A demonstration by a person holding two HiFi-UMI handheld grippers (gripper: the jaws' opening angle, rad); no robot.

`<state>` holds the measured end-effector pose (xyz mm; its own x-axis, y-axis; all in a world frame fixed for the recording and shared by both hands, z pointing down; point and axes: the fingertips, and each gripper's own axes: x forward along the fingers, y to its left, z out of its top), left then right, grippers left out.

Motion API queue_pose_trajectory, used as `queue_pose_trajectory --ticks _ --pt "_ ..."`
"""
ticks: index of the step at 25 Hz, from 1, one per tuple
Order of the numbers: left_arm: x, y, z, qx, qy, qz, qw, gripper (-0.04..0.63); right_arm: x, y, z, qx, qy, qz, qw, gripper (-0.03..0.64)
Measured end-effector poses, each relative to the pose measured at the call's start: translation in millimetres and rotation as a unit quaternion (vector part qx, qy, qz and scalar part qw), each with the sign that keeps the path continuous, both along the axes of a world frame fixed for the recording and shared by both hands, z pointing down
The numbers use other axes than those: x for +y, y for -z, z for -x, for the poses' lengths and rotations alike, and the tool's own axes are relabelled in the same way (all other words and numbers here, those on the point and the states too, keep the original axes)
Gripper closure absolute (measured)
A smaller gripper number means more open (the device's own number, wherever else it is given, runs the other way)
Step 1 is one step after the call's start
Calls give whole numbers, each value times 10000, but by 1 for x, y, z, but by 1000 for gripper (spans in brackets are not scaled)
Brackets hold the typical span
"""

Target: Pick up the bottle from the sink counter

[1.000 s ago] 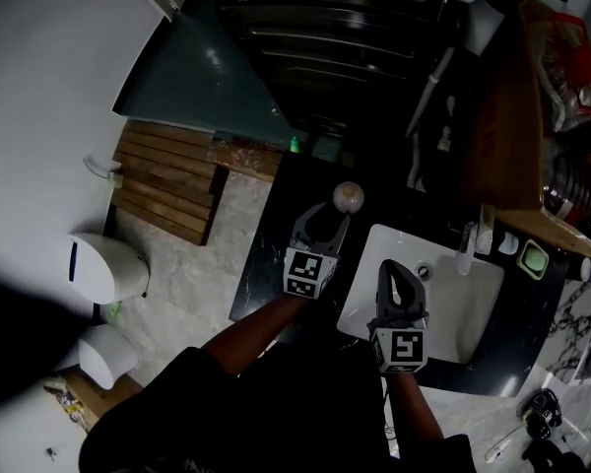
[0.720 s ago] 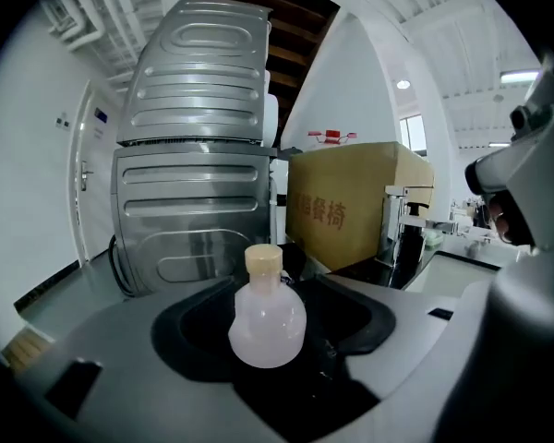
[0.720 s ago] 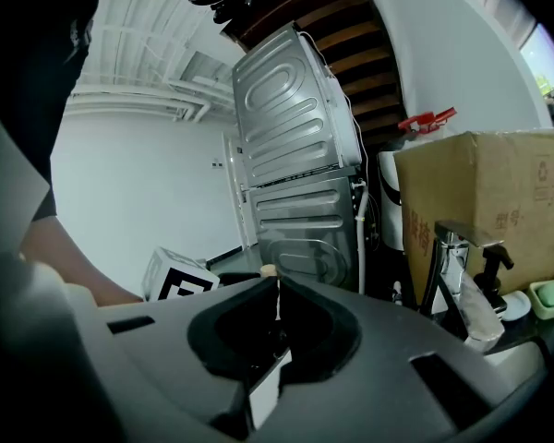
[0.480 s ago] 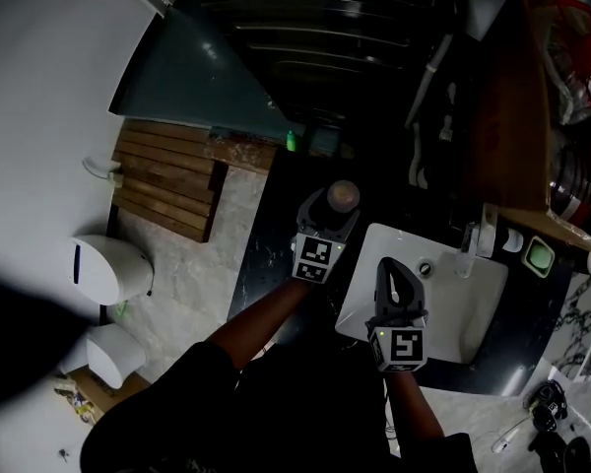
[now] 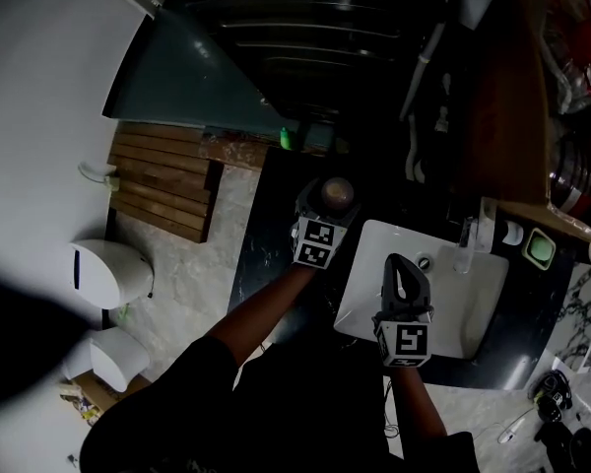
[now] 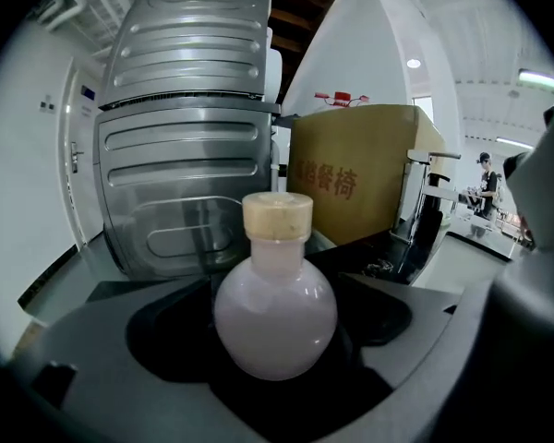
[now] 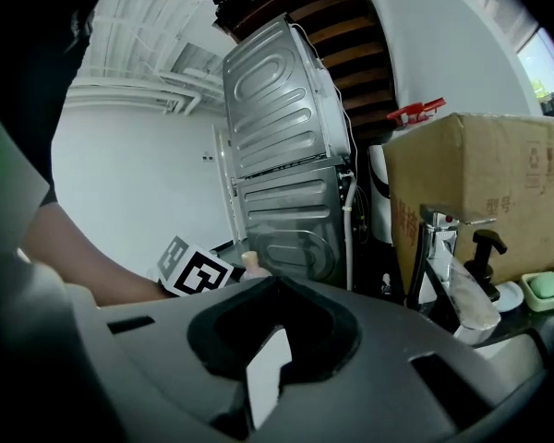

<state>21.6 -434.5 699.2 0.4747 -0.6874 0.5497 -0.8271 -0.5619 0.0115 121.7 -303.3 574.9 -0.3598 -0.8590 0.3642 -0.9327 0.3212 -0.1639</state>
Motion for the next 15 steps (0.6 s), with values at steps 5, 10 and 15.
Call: queue_pose_trajectory --ticks 5,10,15 --pt "-4 -3 -1 -98 55 100 9999 190 4 -7 -7 45 -71 91 9999 578" --pt "-4 -11 -1 -266 155 253 9992 192 9 -12 -5 70 -75 165 9998 578" --pt "-5 -13 -1 -356 171 270 9989 193 12 -15 -2 116 -48 172 9998 578"
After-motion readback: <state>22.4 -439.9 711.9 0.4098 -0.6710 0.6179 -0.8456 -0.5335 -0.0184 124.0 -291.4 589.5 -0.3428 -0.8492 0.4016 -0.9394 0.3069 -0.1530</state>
